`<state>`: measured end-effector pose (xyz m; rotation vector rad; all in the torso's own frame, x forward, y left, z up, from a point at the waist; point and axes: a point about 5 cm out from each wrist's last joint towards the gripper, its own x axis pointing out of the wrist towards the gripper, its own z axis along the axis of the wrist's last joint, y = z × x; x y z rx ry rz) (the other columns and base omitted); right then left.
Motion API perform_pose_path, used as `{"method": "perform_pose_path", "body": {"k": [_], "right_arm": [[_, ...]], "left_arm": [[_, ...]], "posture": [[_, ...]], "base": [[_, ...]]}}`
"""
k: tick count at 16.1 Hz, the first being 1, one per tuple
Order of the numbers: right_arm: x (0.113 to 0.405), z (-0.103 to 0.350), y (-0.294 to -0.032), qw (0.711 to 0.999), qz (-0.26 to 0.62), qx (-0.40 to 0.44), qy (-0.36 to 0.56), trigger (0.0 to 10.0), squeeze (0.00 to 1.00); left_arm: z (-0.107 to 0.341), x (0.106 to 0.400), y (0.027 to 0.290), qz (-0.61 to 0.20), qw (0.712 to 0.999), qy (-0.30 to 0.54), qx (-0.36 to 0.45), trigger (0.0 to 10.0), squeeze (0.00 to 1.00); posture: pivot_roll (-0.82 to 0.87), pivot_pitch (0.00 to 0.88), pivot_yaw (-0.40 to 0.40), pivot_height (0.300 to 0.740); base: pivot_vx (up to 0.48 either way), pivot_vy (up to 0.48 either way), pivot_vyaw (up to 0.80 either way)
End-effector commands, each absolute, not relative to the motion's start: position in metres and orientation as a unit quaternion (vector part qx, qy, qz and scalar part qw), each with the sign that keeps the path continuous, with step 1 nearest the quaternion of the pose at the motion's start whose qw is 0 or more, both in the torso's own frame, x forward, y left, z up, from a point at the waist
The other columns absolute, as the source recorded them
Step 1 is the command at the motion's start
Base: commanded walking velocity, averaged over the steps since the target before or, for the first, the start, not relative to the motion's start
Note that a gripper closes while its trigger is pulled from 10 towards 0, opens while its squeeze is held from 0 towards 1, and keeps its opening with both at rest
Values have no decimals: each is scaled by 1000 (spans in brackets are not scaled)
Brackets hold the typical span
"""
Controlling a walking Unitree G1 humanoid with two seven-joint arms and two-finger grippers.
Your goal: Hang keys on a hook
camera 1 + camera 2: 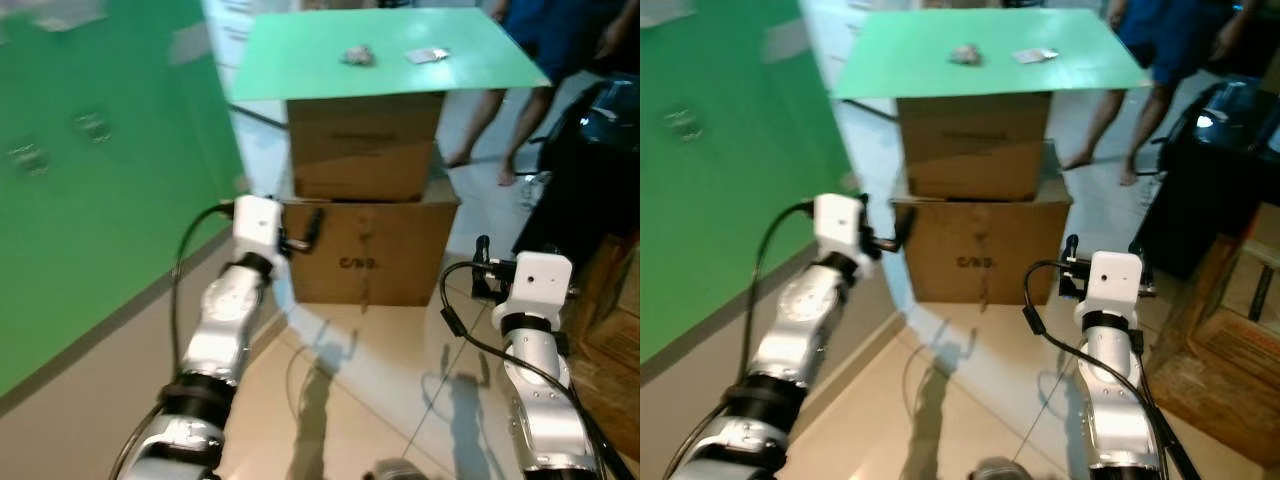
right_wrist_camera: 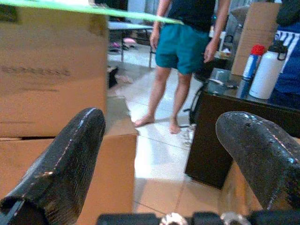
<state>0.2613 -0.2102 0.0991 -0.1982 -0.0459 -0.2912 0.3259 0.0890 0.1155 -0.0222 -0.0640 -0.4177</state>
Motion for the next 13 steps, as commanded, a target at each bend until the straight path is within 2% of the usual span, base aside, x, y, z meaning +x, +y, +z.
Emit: {"method": "perform_pose_path", "body": {"k": [1, 5, 9, 13], "right_arm": [[264, 101, -206, 985, -139, -95, -23, 10000, 0], [264, 98, -205, 986, -136, -95, -17, 10000, 0], [264, 96, -204, 986, -133, -96, -13, 10000, 0], [264, 96, -203, 986, -133, -98, -13, 10000, 0]], "left_arm": [[116, 327, 96, -209, 977, -28, 4, 10000, 0], [113, 325, 94, -217, 976, -22, 18, 10000, 0], [108, 324, 92, -226, 974, -12, 29, 10000, 0], [109, 325, 94, -221, 975, -10, 31, 10000, 0]], "posture": [[-204, 0, 68, 740], [-203, 0, 68, 740], [-203, 0, 69, 740], [-207, 0, 74, 740]], "base": [[480, 0, 0], [480, 0, 0], [0, 0, 0], [197, -405, 0]]}}
